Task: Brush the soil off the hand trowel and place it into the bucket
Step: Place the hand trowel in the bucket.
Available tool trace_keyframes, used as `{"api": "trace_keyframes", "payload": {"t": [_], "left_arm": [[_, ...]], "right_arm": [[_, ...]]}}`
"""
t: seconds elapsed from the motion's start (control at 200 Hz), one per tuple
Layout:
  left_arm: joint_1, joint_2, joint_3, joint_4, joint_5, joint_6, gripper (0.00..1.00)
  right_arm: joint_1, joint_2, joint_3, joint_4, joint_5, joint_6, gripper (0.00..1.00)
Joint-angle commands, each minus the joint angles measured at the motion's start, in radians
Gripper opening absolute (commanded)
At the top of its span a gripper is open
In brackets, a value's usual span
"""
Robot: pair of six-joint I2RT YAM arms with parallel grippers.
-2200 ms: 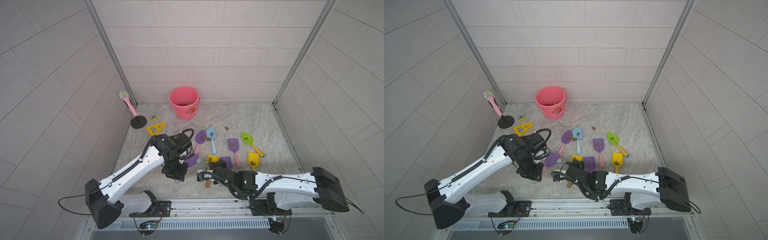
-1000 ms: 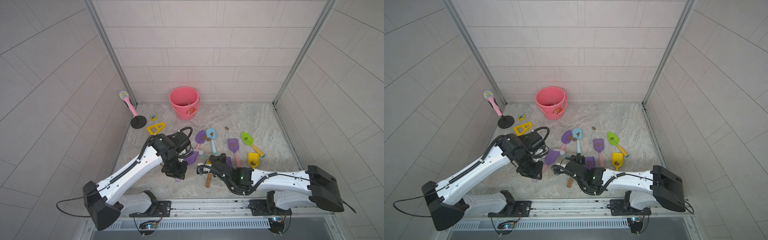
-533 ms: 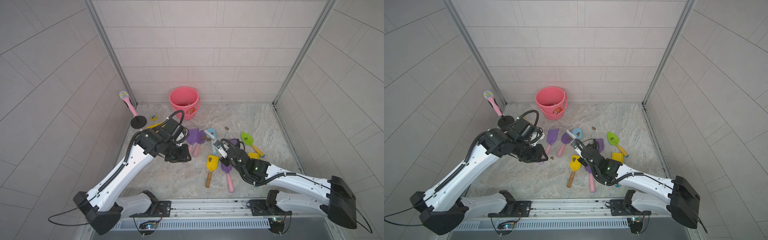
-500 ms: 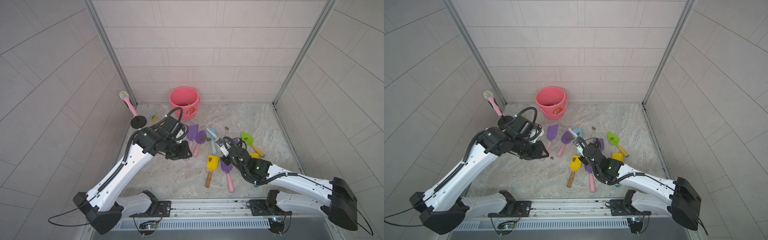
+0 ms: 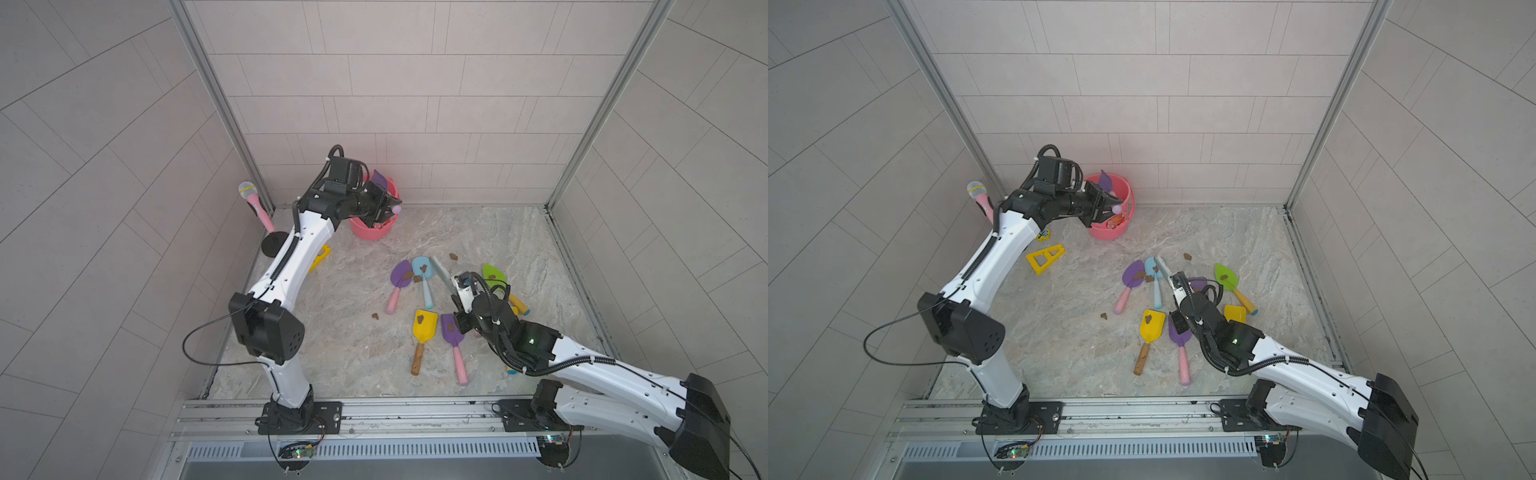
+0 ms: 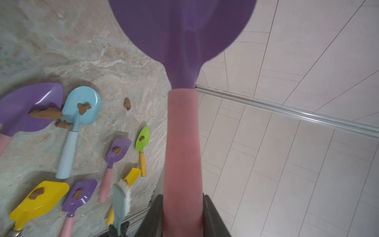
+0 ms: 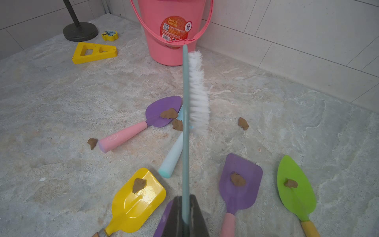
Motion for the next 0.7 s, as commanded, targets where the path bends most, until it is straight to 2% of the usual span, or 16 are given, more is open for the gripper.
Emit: {"api": "trace_keyframes", "payload": {"t": [0.0,0.18,0.3,0.57,0.63,0.695], "left_arm": [[0.018,0.099,0.134,0.097,0.049,-0.196,0.00],[0.058,0.279,0.264,0.205,0.052,-0.357,0.00],[0.070,0.386,0.360,0.220,0.052,-0.413,0.00],[0.087,0.524,0.381,0.319,0.057,-0.494,0.00],[0.087,0.542,0.393,0.319,0.059,-0.494,0.04],[0.087,0.550,0.394,0.332,0.059,-0.491,0.13]], "right_arm": [[-0.006,-0.012,-0.005,0.002,-0.005,0.019,0.00],[-0.009,-0.033,0.001,-0.008,-0.001,-0.005,0.00],[-0.012,-0.056,-0.002,-0.017,0.009,-0.029,0.00],[-0.019,-0.088,-0.017,-0.028,0.020,-0.049,0.00],[-0.019,-0.088,-0.016,-0.028,0.019,-0.054,0.00],[-0.021,-0.090,-0.012,-0.030,0.017,-0.057,0.00]]}}
